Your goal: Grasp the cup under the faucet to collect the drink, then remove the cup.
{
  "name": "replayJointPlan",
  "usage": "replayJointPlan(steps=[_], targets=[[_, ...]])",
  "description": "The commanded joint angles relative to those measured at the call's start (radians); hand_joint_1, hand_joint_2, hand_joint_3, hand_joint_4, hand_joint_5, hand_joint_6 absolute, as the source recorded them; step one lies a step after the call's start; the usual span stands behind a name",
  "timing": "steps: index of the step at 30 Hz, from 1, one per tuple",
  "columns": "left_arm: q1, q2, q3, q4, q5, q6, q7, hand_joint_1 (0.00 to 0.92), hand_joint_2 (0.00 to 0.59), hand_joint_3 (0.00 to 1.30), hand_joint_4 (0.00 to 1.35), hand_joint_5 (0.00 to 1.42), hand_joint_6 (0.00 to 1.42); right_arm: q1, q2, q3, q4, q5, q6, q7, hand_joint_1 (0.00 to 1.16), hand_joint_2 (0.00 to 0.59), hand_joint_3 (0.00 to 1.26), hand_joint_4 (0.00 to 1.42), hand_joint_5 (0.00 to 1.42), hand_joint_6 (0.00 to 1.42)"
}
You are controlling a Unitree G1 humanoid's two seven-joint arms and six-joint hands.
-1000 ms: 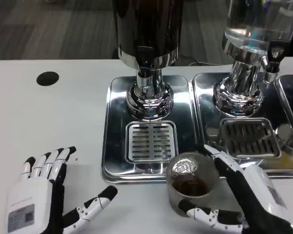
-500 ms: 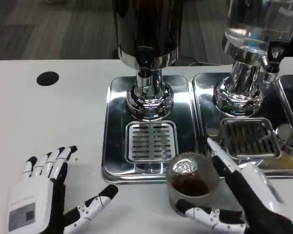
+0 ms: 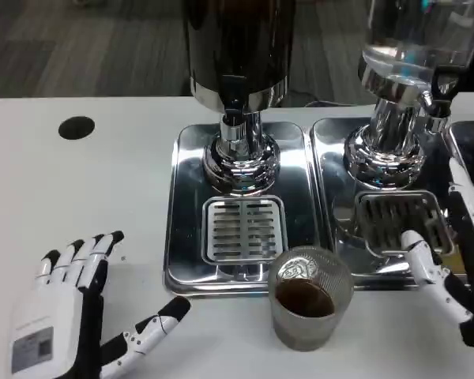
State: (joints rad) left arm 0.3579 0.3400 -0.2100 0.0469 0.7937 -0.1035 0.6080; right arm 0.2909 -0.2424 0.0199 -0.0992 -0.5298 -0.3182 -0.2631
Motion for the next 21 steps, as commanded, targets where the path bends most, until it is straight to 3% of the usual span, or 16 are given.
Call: replayJointPlan(steps=[1,3,8,12,16,21], targets=[[0.019,0.016,0.017,-0.002,0.003,-0.057,0.049,0.0,0.114,0.17,0.0,0.08,0.04,-0.067,-0.054,0.032,0.079,-0.255,0.099,-0.112,0.01,0.53,0.01,0.0,0.0,0.0],[0.026,0.019,0.019,-0.003,0.012,-0.067,0.062,0.0,0.131,0.16,0.0,0.08,0.02,-0.087,-0.079,0.061,0.114,-0.355,0.159,-0.129,0.0,0.546,0.01,0.0,0.0,0.0],[0.051,0.026,0.002,-0.022,0.073,-0.056,0.099,0.0,0.152,0.14,0.0,0.07,0.01,-0.106,-0.105,0.134,0.195,-0.499,0.276,-0.184,0.0,0.55,0.02,0.0,0.0,0.0],[0.068,0.012,-0.025,-0.022,0.122,-0.037,0.114,0.0,0.154,0.13,0.0,0.07,0.01,-0.111,-0.128,0.178,0.253,-0.528,0.291,-0.236,0.0,0.563,0.05,0.0,0.0,0.0],[0.078,0.01,-0.042,-0.021,0.152,-0.024,0.112,0.0,0.156,0.12,0.0,0.06,0.0,-0.111,-0.155,0.202,0.285,-0.516,0.265,-0.303,0.0,0.56,0.06,0.0,0.0,0.0],[0.091,0.012,-0.057,-0.03,0.177,0.001,0.105,0.0,0.151,0.12,0.0,0.06,0.0,-0.116,-0.187,0.225,0.305,-0.513,0.242,-0.357,0.09,0.561,0.08,0.0,0.0,0.0]])
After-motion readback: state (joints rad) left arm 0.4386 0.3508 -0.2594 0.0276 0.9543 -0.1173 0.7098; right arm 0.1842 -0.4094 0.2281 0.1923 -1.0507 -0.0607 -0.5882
